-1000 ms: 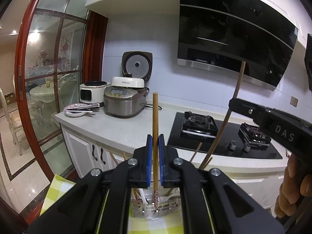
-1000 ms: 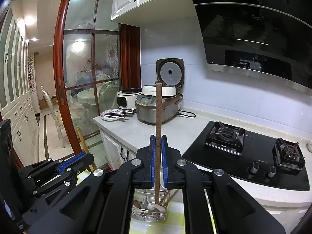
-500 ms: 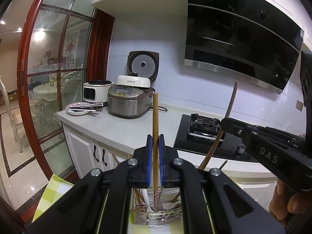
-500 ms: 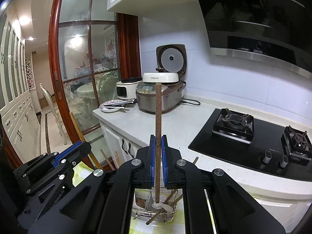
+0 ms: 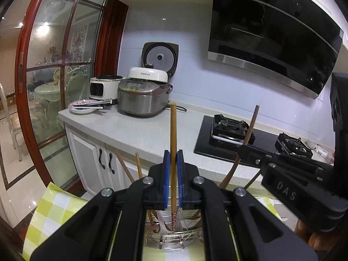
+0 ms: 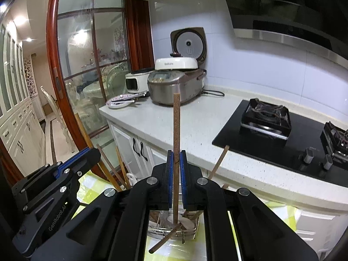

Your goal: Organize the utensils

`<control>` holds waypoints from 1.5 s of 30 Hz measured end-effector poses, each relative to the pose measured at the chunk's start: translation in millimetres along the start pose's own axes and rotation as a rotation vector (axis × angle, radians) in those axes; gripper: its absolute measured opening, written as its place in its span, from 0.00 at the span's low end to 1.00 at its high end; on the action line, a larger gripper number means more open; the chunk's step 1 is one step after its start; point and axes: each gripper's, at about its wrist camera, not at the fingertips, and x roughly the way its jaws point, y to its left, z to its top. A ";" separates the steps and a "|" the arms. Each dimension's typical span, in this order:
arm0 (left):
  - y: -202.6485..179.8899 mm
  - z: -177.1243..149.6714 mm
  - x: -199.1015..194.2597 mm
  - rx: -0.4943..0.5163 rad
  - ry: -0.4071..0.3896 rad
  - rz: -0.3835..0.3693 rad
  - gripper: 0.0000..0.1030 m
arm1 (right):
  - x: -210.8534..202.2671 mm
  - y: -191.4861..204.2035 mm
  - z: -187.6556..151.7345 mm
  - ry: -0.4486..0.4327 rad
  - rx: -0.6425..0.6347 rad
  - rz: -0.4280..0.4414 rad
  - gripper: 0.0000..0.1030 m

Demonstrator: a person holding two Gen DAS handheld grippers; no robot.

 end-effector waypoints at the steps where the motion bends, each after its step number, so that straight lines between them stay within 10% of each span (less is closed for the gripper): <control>1: -0.2 -2.3 2.0 -0.001 0.001 -0.001 0.06 | 2.4 -0.5 -2.7 0.005 0.000 -0.002 0.08; 22: -2.2 -30.7 24.9 0.023 0.066 -0.011 0.07 | 34.2 -4.6 -53.7 0.103 -0.022 -0.029 0.09; 29: -2.5 -31.0 21.0 0.019 0.076 -0.022 0.31 | 25.9 -7.1 -53.9 0.091 -0.029 -0.050 0.10; 37: -9.5 -27.3 -0.1 0.040 0.043 -0.016 0.35 | 4.1 -12.1 -56.0 0.032 -0.031 -0.086 0.45; 45: -8.3 -31.8 -35.3 0.040 0.007 -0.015 0.55 | -27.0 -20.0 -68.3 -0.025 0.003 -0.094 0.59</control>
